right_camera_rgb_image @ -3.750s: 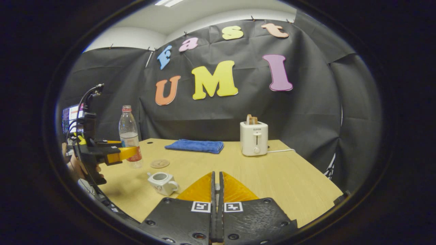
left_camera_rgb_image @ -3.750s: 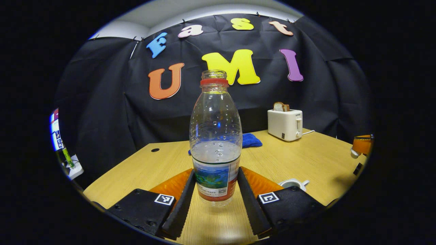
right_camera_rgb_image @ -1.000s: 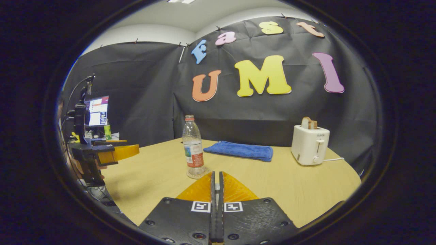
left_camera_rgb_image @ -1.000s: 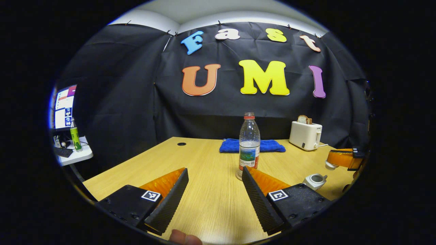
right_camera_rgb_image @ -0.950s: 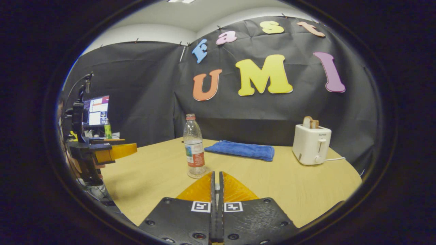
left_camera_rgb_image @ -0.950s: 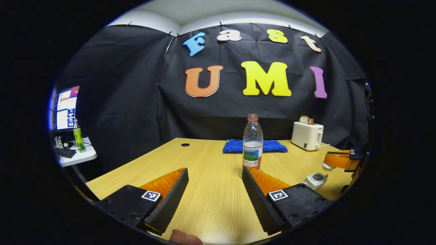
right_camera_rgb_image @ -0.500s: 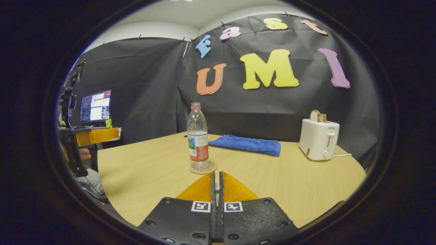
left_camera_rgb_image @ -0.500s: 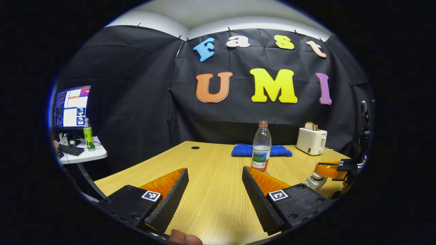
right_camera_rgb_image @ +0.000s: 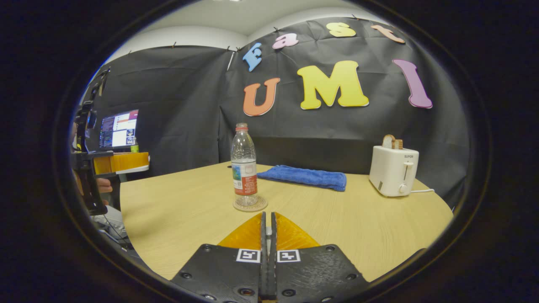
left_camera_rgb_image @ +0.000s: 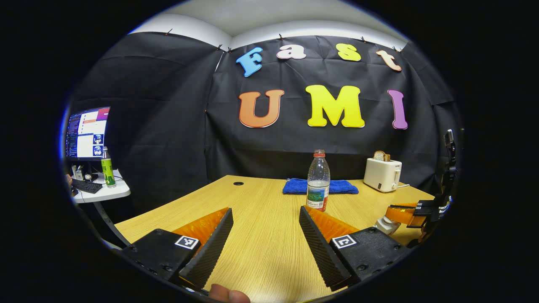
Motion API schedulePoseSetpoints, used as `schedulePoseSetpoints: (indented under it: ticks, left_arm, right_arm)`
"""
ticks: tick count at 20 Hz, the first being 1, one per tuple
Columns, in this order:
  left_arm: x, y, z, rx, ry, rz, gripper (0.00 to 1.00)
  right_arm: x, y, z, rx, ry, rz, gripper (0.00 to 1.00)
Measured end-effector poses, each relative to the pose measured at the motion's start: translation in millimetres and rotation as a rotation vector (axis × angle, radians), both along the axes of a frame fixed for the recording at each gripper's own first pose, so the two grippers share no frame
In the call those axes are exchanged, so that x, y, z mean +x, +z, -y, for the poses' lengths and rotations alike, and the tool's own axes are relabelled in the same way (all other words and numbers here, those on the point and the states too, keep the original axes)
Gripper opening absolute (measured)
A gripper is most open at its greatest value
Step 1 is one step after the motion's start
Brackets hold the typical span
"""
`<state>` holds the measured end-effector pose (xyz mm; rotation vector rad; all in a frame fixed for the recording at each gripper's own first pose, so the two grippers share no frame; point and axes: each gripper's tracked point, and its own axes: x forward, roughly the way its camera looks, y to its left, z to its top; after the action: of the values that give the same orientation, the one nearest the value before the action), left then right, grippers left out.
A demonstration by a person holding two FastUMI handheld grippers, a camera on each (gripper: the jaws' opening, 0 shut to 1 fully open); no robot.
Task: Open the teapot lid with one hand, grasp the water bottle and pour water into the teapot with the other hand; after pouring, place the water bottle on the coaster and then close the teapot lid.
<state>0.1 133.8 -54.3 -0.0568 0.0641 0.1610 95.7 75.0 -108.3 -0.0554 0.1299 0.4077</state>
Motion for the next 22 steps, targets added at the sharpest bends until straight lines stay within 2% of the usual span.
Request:
schedulePoseSetpoints:
  ticks: [3, 6, 9, 10, 12, 13, 14, 16, 22]
  left_arm:
    - [2, 2, 4, -0.004, -0.004, 0.000, 0.99]
    - [-2, 6, 9, 0.005, -0.014, 0.011, 0.99]
    - [-2, 18, 26, -0.003, -0.031, 0.034, 0.99]
    - [1, 23, 35, -0.014, -0.040, 0.048, 0.99]
    - [6, 29, 53, -0.032, -0.056, 0.060, 0.99]
    - [8, 34, 63, -0.030, -0.070, 0.071, 0.99]
    - [9, 39, 75, -0.023, -0.086, 0.085, 0.99]
    - [11, 47, 93, -0.009, -0.104, 0.109, 0.99]
    - [4, 66, 143, 0.030, -0.156, 0.140, 0.98]
  right_arm:
    - [0, -1, 0, -0.008, -0.003, 0.011, 0.00]
    - [1, 3, 2, -0.023, -0.015, 0.024, 0.05]
    - [-8, 28, 8, 0.030, -0.025, 0.075, 0.19]
    - [-11, 36, 12, 0.047, -0.035, 0.085, 0.43]
    - [-18, 54, 32, 0.079, -0.091, 0.118, 0.74]
    - [-24, 63, 42, 0.087, -0.121, 0.136, 0.79]
    - [-30, 71, 54, 0.084, -0.164, 0.155, 0.89]
    - [-37, 85, 82, 0.063, -0.257, 0.180, 0.95]
    - [-78, 111, 134, 0.060, -0.421, 0.209, 0.95]
